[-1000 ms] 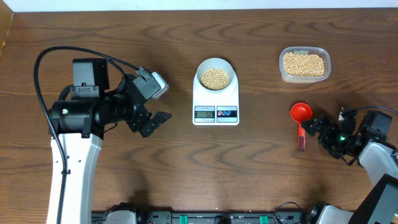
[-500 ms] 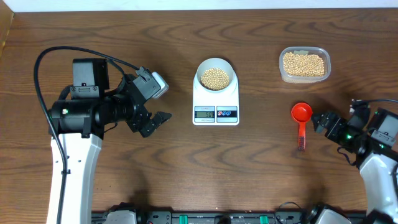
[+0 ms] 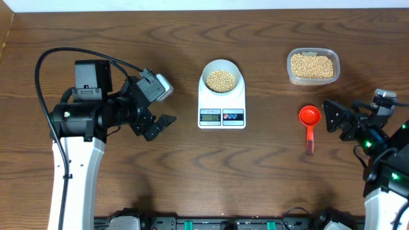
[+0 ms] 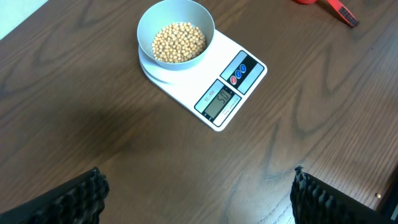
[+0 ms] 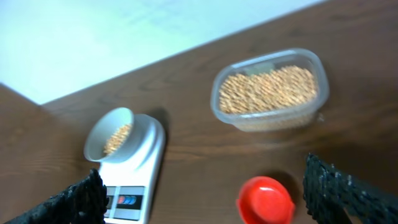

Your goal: Scoop item into bowl and weigh 50g on scale

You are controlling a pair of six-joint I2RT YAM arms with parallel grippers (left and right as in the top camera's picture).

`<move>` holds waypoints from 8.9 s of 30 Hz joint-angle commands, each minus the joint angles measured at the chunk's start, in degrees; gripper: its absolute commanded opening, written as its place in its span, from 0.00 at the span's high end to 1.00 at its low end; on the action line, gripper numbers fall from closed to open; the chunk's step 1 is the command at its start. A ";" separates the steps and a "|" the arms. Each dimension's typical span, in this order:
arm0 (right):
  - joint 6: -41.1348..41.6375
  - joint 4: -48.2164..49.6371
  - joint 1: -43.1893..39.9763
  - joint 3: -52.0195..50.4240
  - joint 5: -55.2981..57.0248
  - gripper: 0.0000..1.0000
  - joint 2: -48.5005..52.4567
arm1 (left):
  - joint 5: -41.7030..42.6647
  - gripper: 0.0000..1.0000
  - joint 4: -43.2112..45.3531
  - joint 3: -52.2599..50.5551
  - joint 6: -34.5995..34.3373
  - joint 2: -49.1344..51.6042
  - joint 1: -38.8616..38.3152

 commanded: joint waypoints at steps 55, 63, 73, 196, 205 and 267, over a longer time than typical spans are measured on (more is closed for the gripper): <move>-5.92 -12.68 28.39 -3.23 26.32 0.01 -21.64 | -0.28 0.04 -0.17 0.79 -0.31 0.42 0.24; -5.92 -2.56 28.65 -13.22 26.29 0.01 -32.81 | -0.28 0.04 -0.17 0.79 -0.31 0.39 0.24; -5.88 6.73 28.68 -23.76 27.21 0.01 -42.45 | -0.28 0.04 -0.17 0.79 -0.33 0.42 0.24; -12.35 7.48 28.70 -32.72 33.97 0.01 -49.53 | -0.26 0.04 -0.17 0.79 -0.33 0.42 0.24; -12.35 7.48 28.70 -32.72 33.97 0.01 -49.53 | -0.22 0.04 -1.09 0.79 -0.37 0.42 0.24; -12.37 7.48 28.70 -32.72 33.97 0.01 -49.53 | 6.43 0.04 11.32 -29.64 -37.73 -46.82 -1.44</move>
